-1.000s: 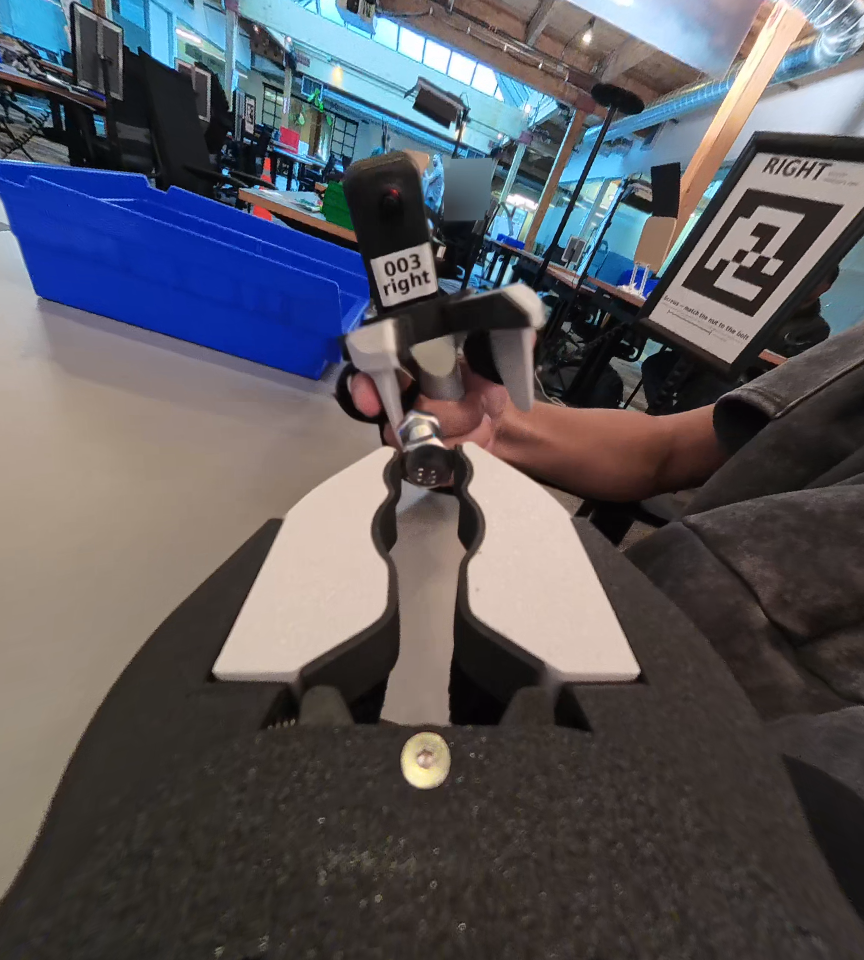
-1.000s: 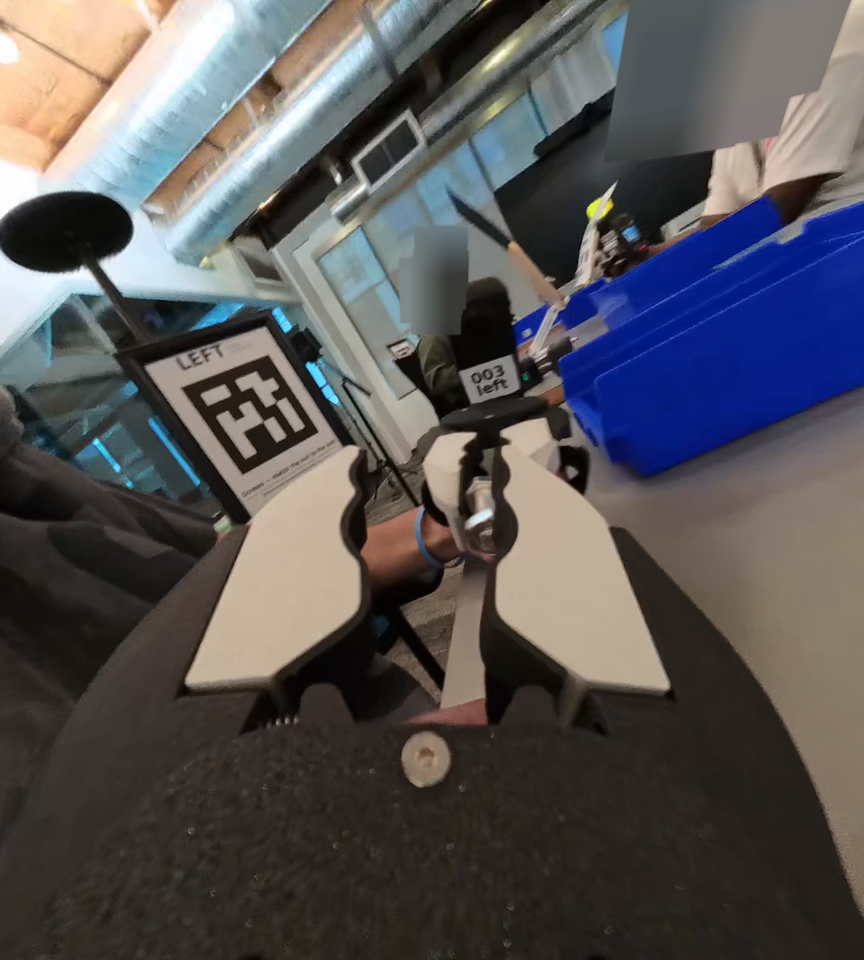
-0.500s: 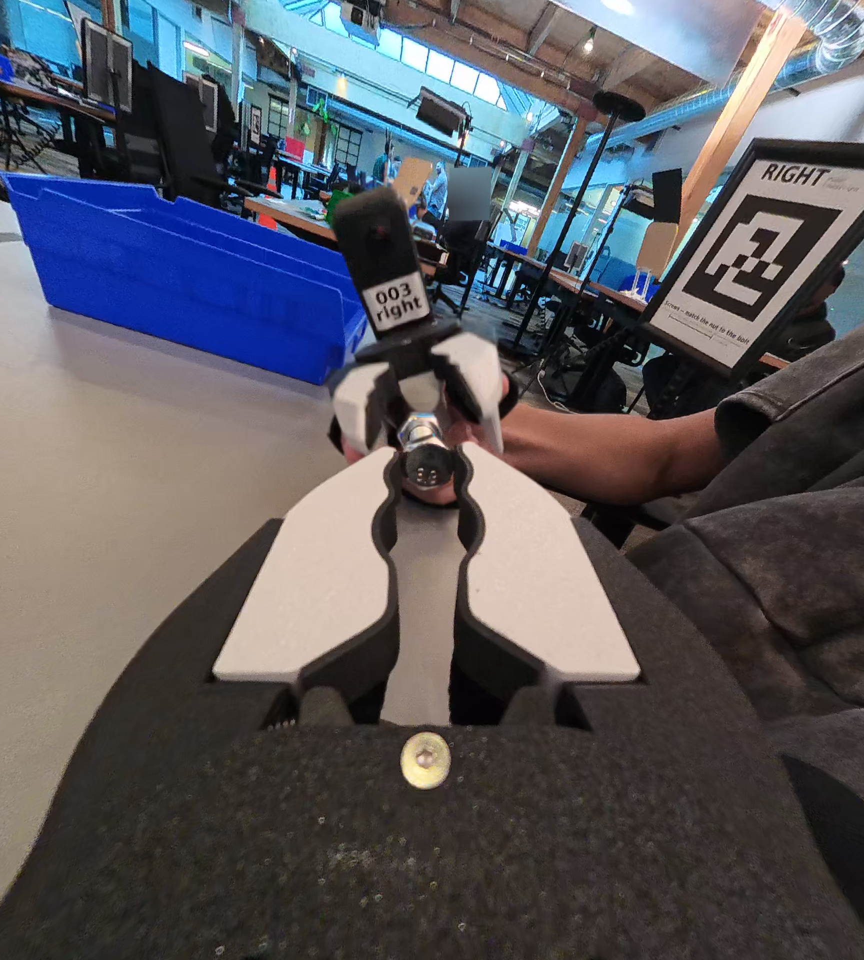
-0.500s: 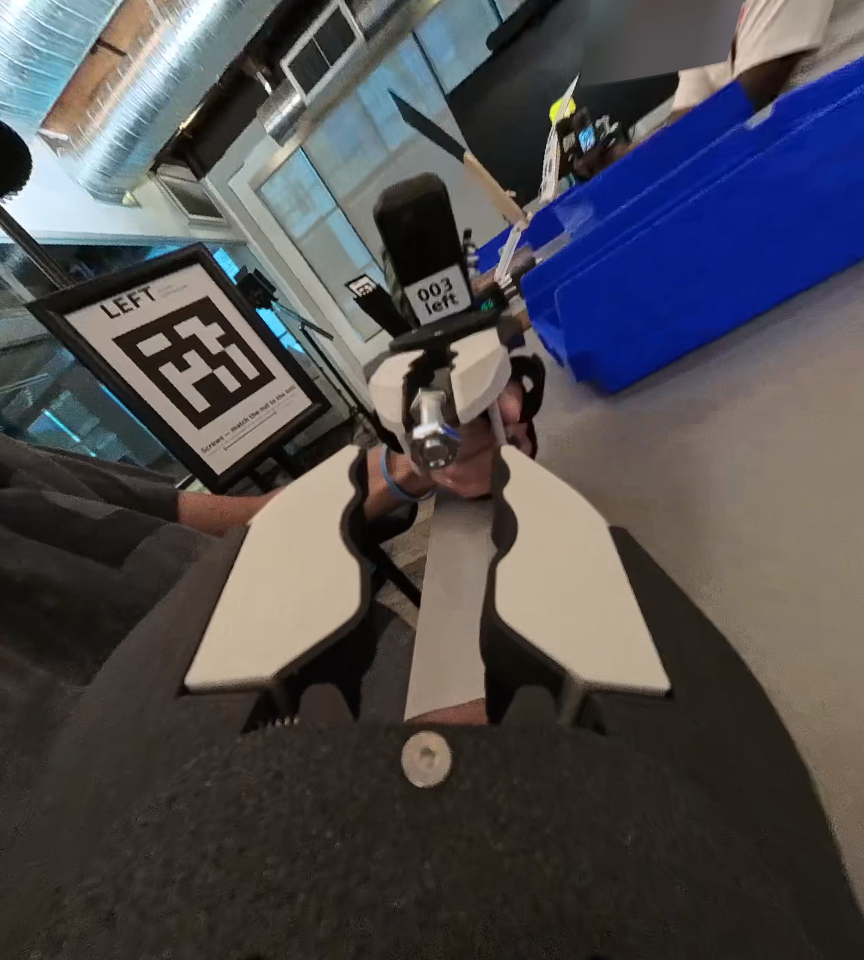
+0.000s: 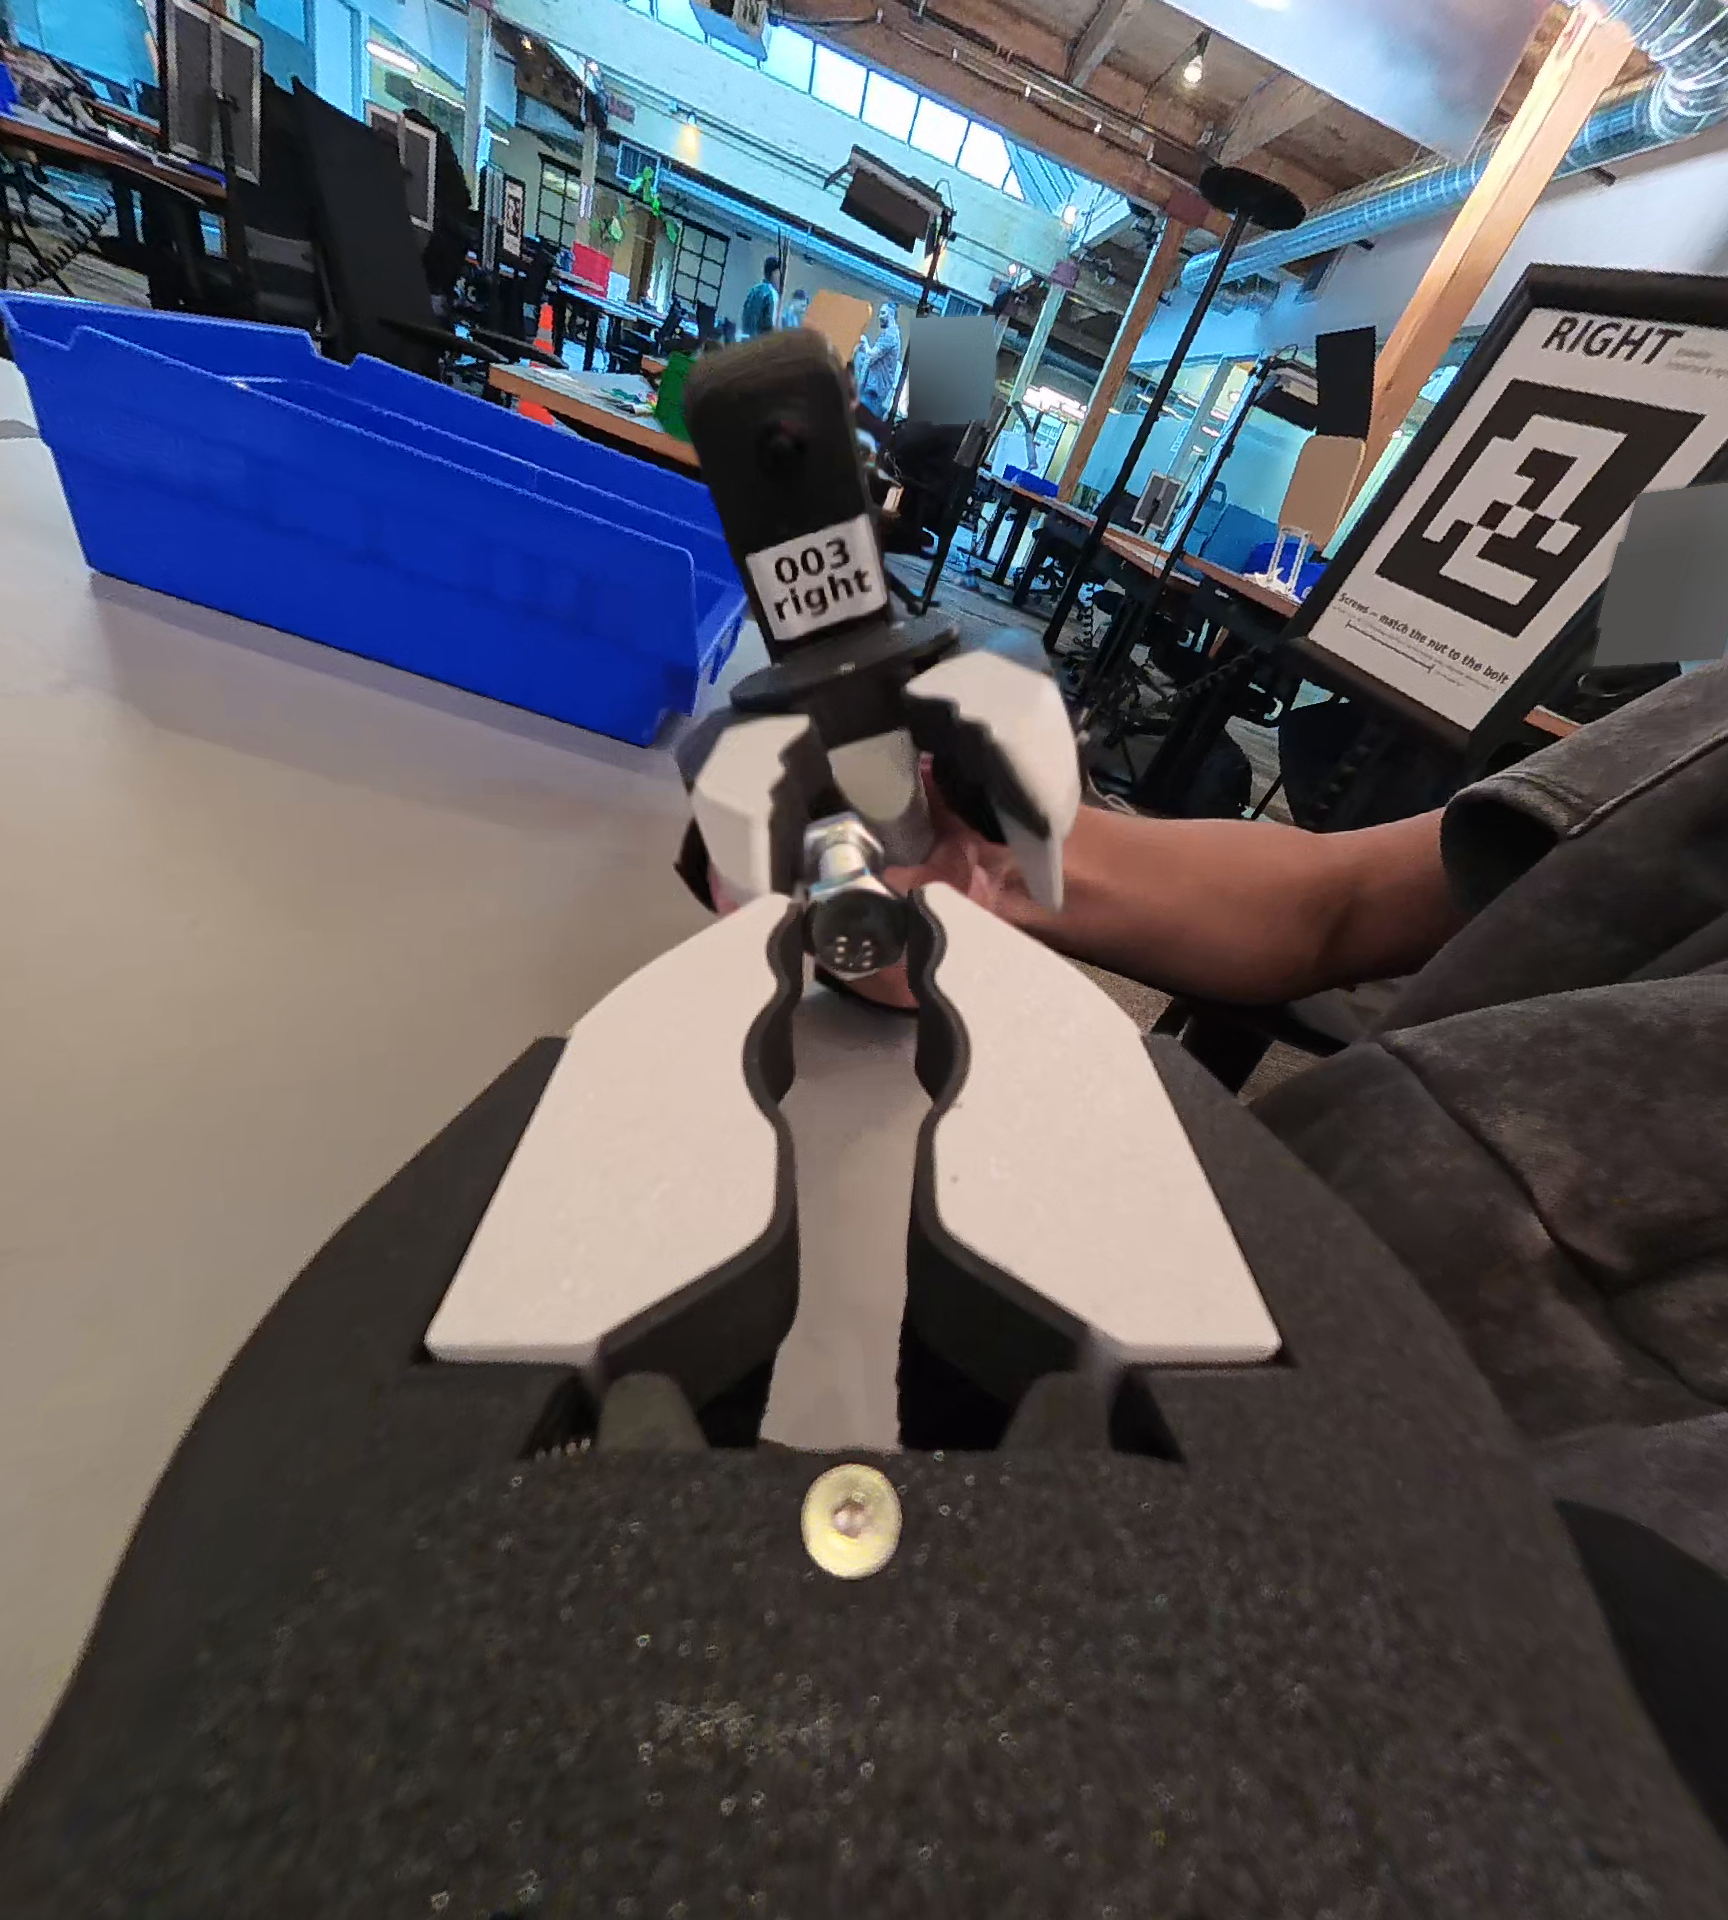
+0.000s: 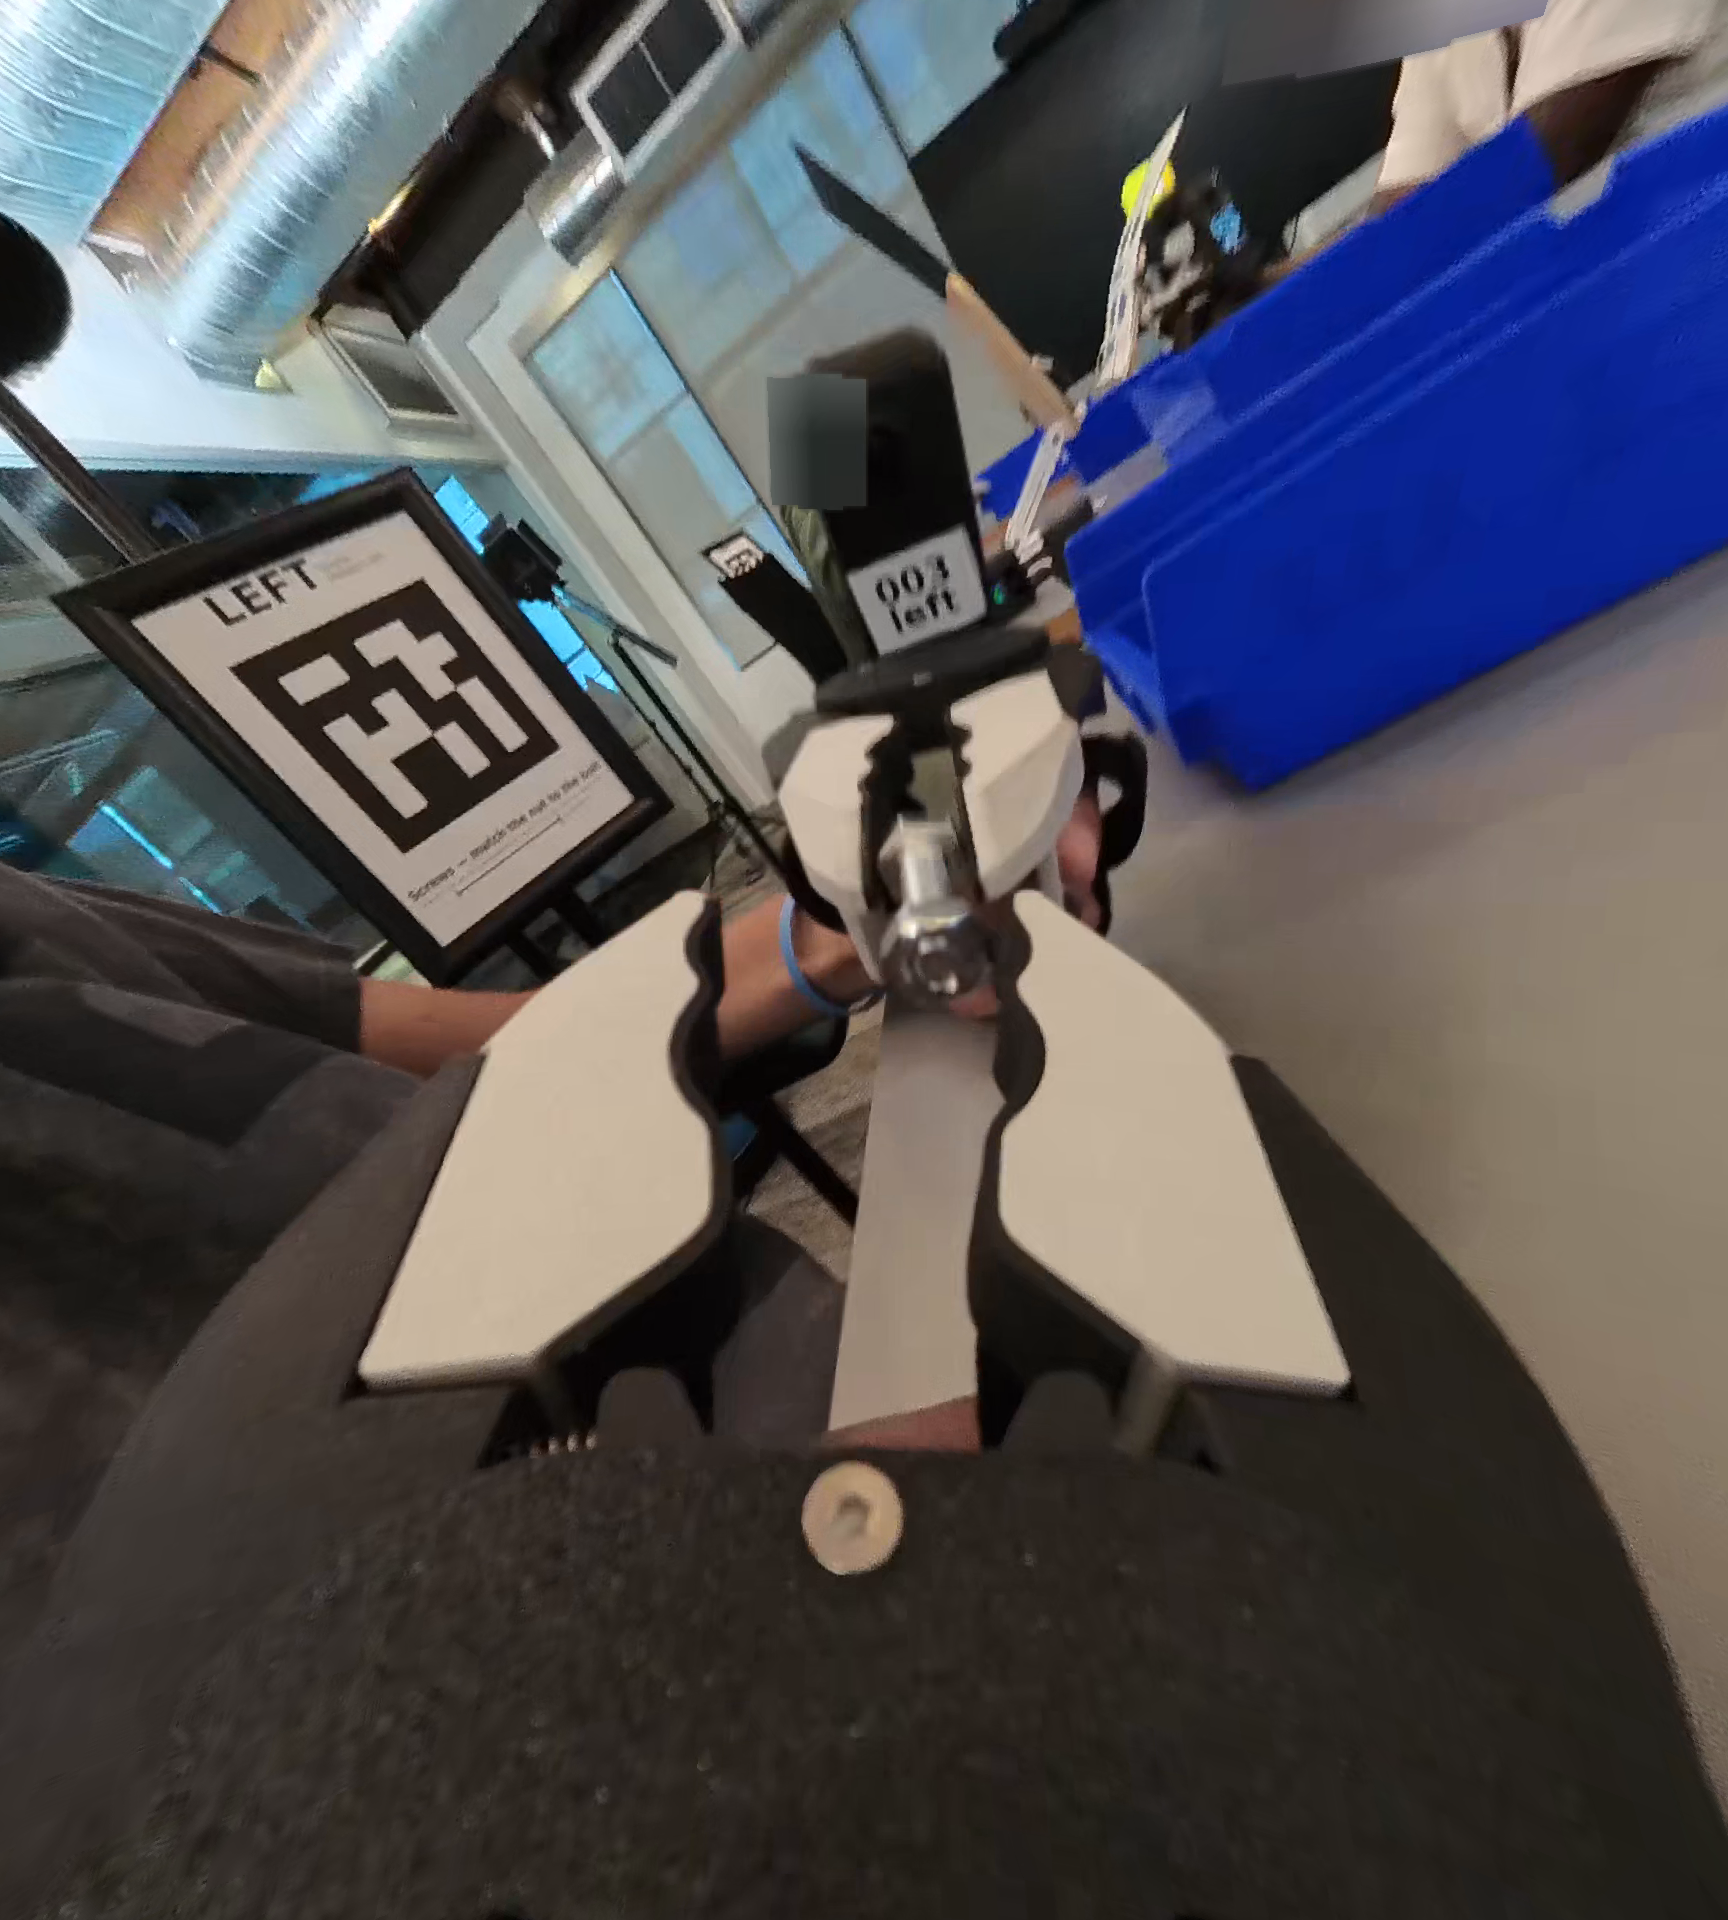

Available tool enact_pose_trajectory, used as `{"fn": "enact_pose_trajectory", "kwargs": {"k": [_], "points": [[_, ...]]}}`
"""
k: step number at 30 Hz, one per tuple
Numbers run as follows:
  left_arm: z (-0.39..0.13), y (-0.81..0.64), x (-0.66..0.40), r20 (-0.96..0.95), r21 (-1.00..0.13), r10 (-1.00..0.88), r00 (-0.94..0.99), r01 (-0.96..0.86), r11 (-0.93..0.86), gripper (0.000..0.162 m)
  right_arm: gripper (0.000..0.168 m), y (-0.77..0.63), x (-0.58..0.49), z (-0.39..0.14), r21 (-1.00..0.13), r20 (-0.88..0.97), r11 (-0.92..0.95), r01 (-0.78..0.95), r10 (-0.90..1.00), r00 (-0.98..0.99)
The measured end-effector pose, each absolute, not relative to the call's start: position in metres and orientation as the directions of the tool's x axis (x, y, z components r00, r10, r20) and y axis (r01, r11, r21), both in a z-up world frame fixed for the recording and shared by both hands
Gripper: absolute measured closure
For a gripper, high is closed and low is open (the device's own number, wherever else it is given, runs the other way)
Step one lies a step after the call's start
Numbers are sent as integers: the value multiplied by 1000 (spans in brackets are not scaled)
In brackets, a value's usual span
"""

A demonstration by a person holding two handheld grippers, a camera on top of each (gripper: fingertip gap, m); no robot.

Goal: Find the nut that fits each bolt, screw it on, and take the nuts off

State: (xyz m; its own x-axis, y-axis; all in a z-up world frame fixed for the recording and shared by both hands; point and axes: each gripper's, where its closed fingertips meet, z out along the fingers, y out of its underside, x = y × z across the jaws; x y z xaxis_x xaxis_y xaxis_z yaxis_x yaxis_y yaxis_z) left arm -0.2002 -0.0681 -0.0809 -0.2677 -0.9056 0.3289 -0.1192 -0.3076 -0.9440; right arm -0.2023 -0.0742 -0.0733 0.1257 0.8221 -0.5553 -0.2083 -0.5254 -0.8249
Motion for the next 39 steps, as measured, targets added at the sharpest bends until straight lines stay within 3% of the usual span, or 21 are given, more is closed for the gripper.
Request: {"fn": "enact_pose_trajectory", "kwargs": {"k": [4, 9, 12, 15, 22, 24, 30, 35, 39], "points": [[-83, -65, -201, 324, -945, -913, -249, -123, -302, 144, 125, -61, -181, -59, -824, -539, -473, -311, 824, 174], [-76, -60, -203, 336, -942, -908, -249, -84, -325, 143, 123, -72, -197, -89, -789, -613, -594, -156, 778, 140], [-76, -60, -203, 338, -941, -907, -252, -83, -328, 143, 119, -70, -198, -72, -812, -574, -544, -214, 809, 123], [-78, -58, -203, 329, -944, -915, -235, -95, -315, 144, 125, -57, -181, -58, -814, -553, -483, -322, 815, 174], [-76, -60, -203, 341, -940, -906, -251, -84, -331, 144, 129, -69, -201, -96, -764, -646, -630, -142, 749, 148], [-80, -61, -202, 336, -942, -910, -244, -103, -320, 144, 133, -68, -203, -88, -753, -655, -633, -180, 747, 112], [-85, -63, -201, 325, -945, -916, -237, -126, -303, 144, 122, -63, -188, -66, -744, -638, -593, -310, 768, 62], [-81, -60, -202, 334, -942, -911, -241, -105, -318, 144, 125, -68, -199, -96, -741, -671, -652, -162, 730, 130], [-82, -61, -203, 335, -942, -910, -244, -108, -318, 144, 141, -66, -201, -87, -715, -691, -666, -212, 719, 77]]}}
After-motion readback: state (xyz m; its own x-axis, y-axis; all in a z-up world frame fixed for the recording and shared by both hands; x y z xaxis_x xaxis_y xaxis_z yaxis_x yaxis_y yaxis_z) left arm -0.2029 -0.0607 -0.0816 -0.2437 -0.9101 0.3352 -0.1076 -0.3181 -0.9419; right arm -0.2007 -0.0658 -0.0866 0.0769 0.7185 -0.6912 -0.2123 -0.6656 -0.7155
